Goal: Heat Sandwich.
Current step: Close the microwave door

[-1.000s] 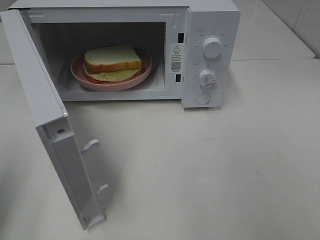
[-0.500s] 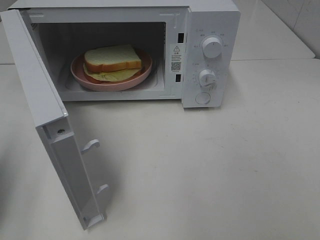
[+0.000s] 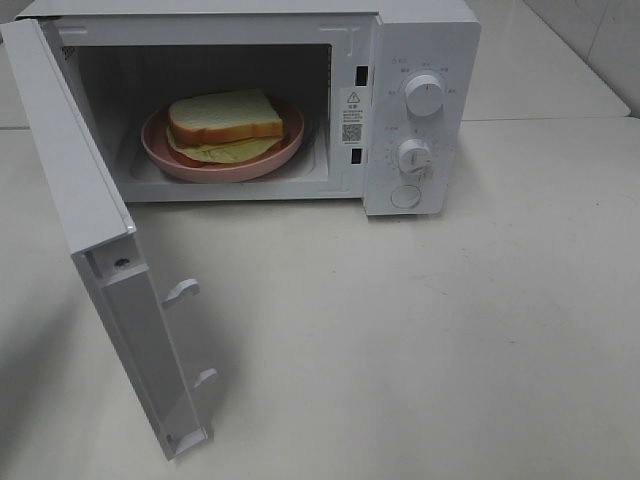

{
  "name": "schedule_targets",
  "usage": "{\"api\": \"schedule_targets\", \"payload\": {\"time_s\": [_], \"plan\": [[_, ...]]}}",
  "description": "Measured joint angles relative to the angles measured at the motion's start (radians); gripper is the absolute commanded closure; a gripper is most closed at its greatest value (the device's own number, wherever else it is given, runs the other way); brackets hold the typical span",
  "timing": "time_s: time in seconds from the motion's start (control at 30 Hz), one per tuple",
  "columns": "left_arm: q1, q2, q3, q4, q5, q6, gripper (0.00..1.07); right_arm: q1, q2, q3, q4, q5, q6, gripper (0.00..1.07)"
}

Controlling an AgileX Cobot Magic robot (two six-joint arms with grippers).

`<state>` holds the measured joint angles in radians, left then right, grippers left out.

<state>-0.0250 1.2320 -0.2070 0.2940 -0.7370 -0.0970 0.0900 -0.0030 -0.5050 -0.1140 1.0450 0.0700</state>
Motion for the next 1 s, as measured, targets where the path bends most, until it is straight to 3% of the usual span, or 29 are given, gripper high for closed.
{"api": "schedule_targets", "payload": {"time_s": [0.13,0.2,0.47,0.73,1.0], "plan": [[-0.053,0.062,-0.021,0.043,-0.026,0.002,1.07,0.0,0.0,0.0,0.0,0.0,0.0,0.31],[-0.119,0.121,-0.047,0.06,-0.03,0.016,1.07,0.0,0.0,0.0,0.0,0.0,0.0,0.31],[-0.23,0.228,-0.088,0.003,-0.096,0.046,1.07,0.0,0.0,0.0,0.0,0.0,0.0,0.31],[-0.353,0.324,-0.148,-0.194,-0.16,0.097,1.07,0.0,0.0,0.0,0.0,0.0,0.0,0.31],[-0.517,0.414,-0.242,-0.446,-0.162,0.198,1.07,0.0,0.0,0.0,0.0,0.0,0.0,0.31]]}}
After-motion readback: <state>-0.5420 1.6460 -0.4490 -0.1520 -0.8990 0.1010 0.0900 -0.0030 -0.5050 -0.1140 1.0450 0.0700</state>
